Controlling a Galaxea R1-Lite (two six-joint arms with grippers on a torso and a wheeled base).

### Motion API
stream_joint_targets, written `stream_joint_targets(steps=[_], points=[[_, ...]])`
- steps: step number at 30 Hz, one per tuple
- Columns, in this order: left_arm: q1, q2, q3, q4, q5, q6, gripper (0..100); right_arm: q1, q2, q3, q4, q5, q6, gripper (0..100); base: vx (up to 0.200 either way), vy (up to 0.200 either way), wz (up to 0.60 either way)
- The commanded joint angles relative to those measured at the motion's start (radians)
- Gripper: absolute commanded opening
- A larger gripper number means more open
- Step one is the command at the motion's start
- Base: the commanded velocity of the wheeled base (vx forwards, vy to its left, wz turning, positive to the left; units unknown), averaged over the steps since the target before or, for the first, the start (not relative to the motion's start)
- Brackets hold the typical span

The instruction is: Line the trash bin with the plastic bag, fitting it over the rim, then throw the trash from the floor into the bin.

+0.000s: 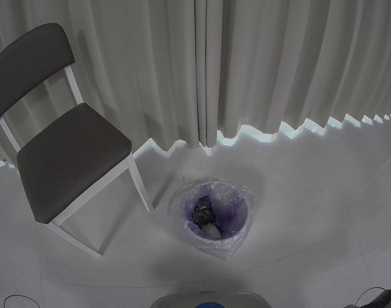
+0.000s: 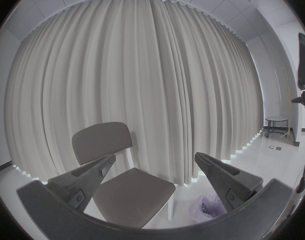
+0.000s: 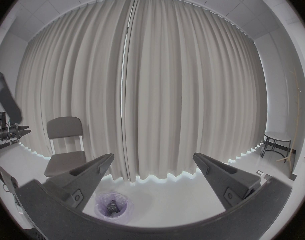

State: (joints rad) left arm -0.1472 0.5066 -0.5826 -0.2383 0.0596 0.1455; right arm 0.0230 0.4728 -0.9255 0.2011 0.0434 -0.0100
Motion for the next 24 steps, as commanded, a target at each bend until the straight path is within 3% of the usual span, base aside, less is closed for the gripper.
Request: stream_joint_targets(steps=[1,8,14,21,24], points=[[0.072,-0.266,0.072,0.07,-0.055,-0.004,100,0.0,-0.247,0.085,0.046,0.015,0.021,100,0.0,0.0,0.0],[0.118,-0.41,0.148,0.082,-0.106,-0.084,100,0.011,-0.375,0.117,0.047,0.015,0.079,100,0.0,0.0,0.0],[0.146,-0.502,0.162,0.191,-0.11,-0.141,100,-0.005,-0.442,0.148,0.046,0.015,0.142,100,0.0,0.0,0.0],[0.147,-0.507,0.222,0.188,-0.09,-0.159,100,-0.018,-0.473,0.205,0.04,0.012,0.157,100,0.0,0.0,0.0],[0.147,-0.507,0.337,0.168,-0.027,-0.152,100,-0.018,-0.473,0.29,0.035,0.015,0.145,100,0.0,0.0,0.0]])
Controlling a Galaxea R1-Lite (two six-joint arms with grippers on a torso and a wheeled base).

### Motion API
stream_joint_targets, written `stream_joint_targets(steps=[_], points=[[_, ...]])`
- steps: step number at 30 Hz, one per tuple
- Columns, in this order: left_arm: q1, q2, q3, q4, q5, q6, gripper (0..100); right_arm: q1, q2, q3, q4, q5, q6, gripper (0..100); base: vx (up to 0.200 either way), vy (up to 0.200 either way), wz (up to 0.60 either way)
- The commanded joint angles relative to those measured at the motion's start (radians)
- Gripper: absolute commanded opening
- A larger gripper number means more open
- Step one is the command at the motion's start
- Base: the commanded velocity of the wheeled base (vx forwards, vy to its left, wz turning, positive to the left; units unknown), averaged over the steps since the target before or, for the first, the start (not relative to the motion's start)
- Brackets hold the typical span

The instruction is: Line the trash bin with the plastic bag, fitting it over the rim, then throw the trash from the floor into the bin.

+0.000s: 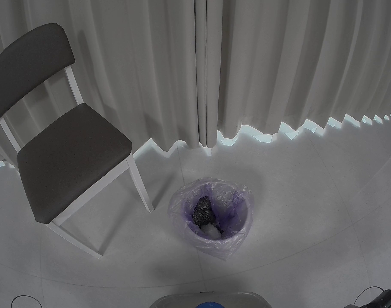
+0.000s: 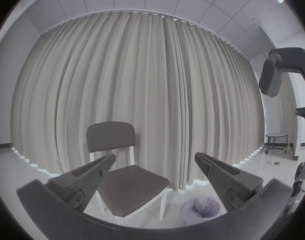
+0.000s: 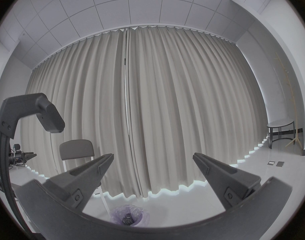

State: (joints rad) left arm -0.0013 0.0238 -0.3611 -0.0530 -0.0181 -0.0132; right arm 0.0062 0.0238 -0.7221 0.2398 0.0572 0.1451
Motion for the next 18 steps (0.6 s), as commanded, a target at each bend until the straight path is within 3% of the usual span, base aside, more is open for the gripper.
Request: stream_joint_targets(steps=[1,3,8,12,18], points=[[0.001,-0.024,0.156,-0.031,0.06,0.007,100,-0.003,-0.024,0.125,-0.01,0.004,-0.016,100,0.0,0.0,0.0],[0.001,-0.024,0.202,-0.057,0.064,0.006,100,-0.003,-0.024,0.179,-0.019,0.009,-0.027,100,0.0,0.0,0.0],[0.001,-0.024,0.341,-0.13,0.109,0.007,100,-0.002,-0.024,0.435,-0.195,0.01,-0.038,100,0.0,0.0,0.0],[0.001,-0.024,0.361,-0.042,0.112,-0.016,100,-0.002,-0.024,0.566,-0.336,0.003,-0.036,100,0.0,0.0,0.0],[0.001,-0.024,0.361,0.005,0.101,-0.033,100,-0.003,-0.024,0.681,-0.418,-0.005,-0.05,100,0.0,0.0,0.0]])
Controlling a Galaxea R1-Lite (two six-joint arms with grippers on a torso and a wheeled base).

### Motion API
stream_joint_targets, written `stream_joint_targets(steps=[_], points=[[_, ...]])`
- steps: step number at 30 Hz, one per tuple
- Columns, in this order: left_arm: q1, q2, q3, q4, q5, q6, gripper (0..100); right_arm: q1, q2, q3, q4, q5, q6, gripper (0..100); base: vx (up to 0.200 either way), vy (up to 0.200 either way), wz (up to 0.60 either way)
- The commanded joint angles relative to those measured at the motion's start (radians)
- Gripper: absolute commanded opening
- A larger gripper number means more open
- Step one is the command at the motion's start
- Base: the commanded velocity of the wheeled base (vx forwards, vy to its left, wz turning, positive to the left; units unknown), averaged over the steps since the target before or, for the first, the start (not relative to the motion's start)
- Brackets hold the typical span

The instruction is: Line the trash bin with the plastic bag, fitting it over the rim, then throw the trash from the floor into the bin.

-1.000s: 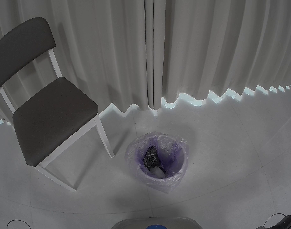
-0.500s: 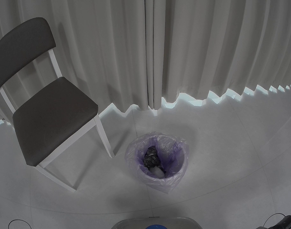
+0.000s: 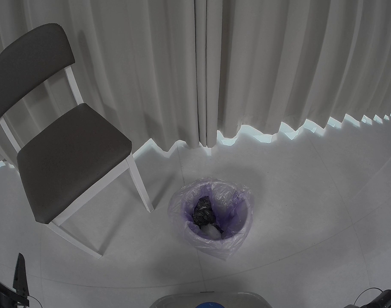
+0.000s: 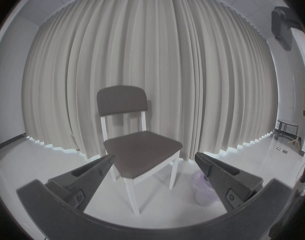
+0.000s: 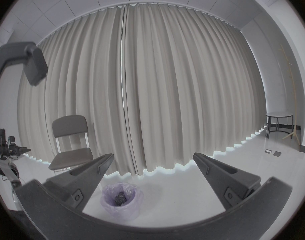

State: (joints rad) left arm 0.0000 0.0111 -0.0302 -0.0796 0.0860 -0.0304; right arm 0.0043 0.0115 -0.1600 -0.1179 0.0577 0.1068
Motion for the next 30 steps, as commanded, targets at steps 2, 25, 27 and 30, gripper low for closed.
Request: stream_joint_targets(steps=[2,25,27,30], points=[[0.0,-0.01,0.029,0.049,-0.031,-0.014,100,0.0,-0.011,0.145,-0.077,-0.006,-0.012,100,0.0,0.0,0.0],[0.0,-0.01,0.03,0.084,-0.078,0.021,100,0.0,-0.011,0.16,0.04,0.059,-0.058,100,0.0,0.0,0.0],[0.0,-0.01,0.03,0.084,-0.08,0.021,100,0.0,-0.011,0.16,0.04,0.065,-0.056,100,0.0,0.0,0.0],[0.0,-0.01,0.03,0.086,-0.078,0.021,100,0.0,-0.011,0.158,0.053,0.097,-0.038,100,0.0,0.0,0.0]])
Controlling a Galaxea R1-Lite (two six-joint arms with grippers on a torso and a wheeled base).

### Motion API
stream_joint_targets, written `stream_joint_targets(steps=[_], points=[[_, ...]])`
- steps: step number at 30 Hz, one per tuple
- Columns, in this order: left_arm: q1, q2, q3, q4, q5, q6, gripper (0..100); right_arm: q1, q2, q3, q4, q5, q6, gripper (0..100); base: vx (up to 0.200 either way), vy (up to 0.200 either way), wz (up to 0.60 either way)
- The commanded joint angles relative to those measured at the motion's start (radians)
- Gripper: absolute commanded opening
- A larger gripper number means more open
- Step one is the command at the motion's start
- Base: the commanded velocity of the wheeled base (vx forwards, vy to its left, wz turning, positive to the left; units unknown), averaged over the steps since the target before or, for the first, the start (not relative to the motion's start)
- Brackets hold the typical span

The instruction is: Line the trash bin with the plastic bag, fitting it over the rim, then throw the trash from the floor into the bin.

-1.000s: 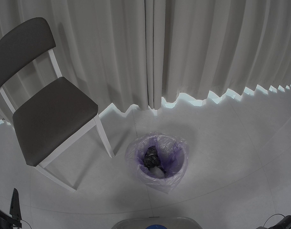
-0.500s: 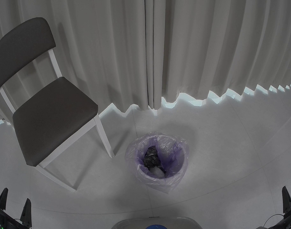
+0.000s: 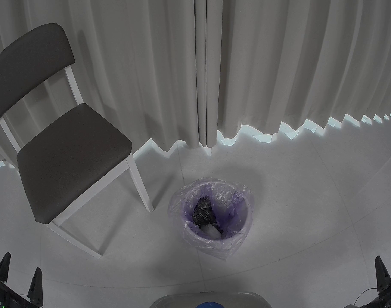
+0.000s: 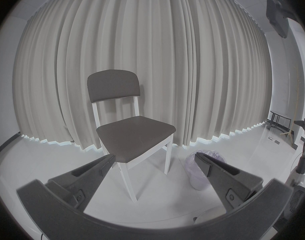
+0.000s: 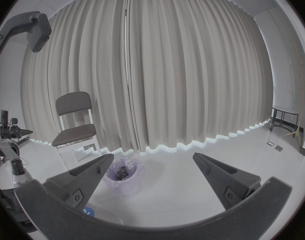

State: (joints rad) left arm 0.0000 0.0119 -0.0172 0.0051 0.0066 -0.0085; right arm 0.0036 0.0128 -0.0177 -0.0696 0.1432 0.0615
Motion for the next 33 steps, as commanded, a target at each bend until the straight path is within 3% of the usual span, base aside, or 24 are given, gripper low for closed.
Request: stream_joint_targets(steps=[1,4,9,11,13,15,18,33], points=[[0.0,-0.01,0.017,-0.001,0.003,-0.001,100,-0.001,-0.013,0.012,0.01,0.049,0.026,100,0.0,0.0,0.0],[-0.002,-0.01,0.016,0.001,0.001,-0.001,100,-0.001,-0.013,0.012,0.011,-0.001,0.024,100,0.0,0.0,0.0],[-0.002,-0.01,0.016,0.001,0.003,-0.001,100,-0.001,-0.013,0.015,0.034,-0.201,-0.009,100,0.0,0.0,0.0],[-0.002,-0.01,0.016,-0.001,0.003,-0.001,100,-0.002,-0.013,0.013,0.053,-0.197,-0.058,100,0.0,0.0,0.0],[-0.002,-0.01,0.016,-0.001,0.003,-0.001,100,-0.002,-0.013,0.013,0.076,-0.143,-0.092,100,0.0,0.0,0.0],[-0.002,-0.01,0.016,-0.001,0.001,-0.001,100,-0.002,-0.013,0.016,0.071,-0.131,-0.092,100,0.0,0.0,0.0],[-0.002,-0.01,0.016,-0.001,0.003,-0.001,100,-0.001,-0.013,0.018,0.068,-0.168,-0.012,100,0.0,0.0,0.0],[-0.002,-0.01,0.016,-0.001,0.003,-0.001,100,-0.001,-0.013,0.018,0.071,-0.168,-0.051,100,0.0,0.0,0.0]])
